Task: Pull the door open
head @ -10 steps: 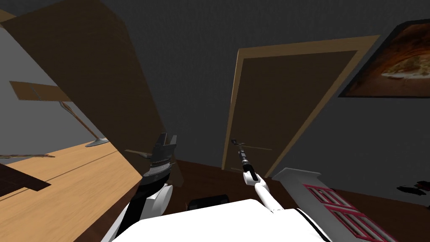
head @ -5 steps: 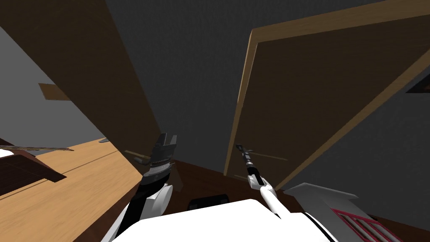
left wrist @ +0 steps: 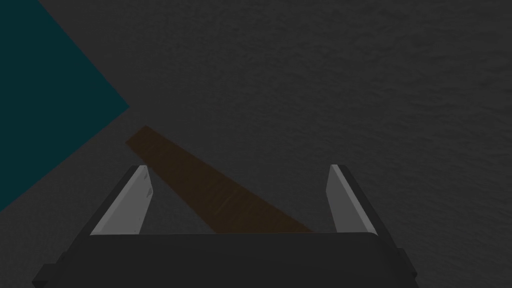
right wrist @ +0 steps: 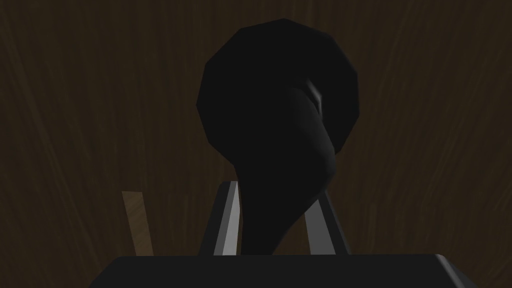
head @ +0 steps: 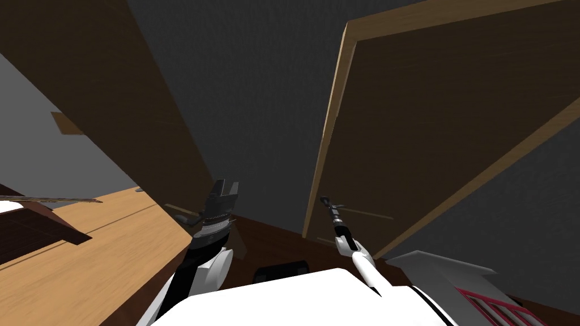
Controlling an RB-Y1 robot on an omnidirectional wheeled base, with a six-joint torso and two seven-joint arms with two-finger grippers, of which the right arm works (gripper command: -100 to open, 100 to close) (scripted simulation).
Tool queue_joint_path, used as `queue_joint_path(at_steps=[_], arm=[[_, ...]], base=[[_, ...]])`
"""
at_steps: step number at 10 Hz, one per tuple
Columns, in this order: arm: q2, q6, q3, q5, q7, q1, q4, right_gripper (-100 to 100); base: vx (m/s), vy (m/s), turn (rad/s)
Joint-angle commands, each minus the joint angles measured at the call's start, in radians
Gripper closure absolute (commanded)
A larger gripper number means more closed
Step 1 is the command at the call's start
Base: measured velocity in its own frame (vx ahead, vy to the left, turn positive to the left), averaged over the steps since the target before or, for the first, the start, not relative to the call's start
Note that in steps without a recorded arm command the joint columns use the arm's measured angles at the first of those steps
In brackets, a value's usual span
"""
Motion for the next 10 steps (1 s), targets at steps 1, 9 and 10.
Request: queue_joint_path(at_steps=[1, 9, 10], arm=[[0.000, -0.001, 0.001, 0.001, 0.002, 0.001, 0.000, 100], [-0.039, -0.014, 0.062, 0.028, -0.066, 0.022, -0.016, 100], [-0.047, -0.018, 0.074, 0.034, -0.079, 0.026, -0.020, 100]], base=[[-0.016, 0.001, 0.004], [-0.133, -0.033, 0.075], [-0.224, -0.082, 0.120]])
